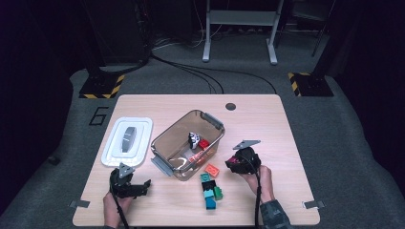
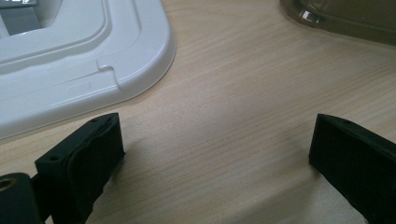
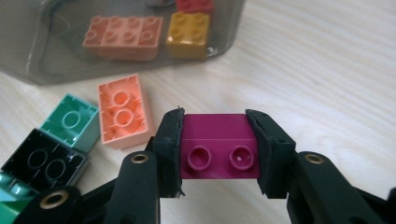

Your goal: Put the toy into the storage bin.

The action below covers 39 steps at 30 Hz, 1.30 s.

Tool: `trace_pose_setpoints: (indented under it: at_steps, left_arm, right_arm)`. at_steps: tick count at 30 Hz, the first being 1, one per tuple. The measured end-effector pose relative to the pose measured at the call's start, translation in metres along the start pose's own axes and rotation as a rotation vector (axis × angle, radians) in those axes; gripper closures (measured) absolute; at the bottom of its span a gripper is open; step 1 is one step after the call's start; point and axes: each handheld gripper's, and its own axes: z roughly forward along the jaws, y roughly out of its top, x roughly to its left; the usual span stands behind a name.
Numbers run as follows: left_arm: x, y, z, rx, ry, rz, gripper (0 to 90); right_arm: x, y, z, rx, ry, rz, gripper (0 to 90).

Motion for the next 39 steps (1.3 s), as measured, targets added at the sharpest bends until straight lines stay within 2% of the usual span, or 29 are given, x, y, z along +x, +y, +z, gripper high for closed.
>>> trace_pose_setpoints:
  at_steps: [5,7,28,39]
  left_arm:
    - [0.000,0.000,0.000,0.000,0.000,0.000,3.0]
    - [0.000,0.000,0.000,0.000,0.000,0.000,3.0]
    - [0.000,0.000,0.000,0.000,0.000,0.000,3.0]
    - [0.000,0.000,0.000,0.000,0.000,0.000,3.0]
  right_arm:
    - [-0.006,0.006,-0.005,-0.019,-0.010,0.022,58.4]
    - [-0.009,0.009,-0.007,-0.022,-0.014,0.012,58.4]
    - [-0.040,0.036,-0.007,-0.049,-0.075,0.063,58.5]
    - [-0.050,0.060,-0.010,-0.060,-0.112,0.053,58.5]
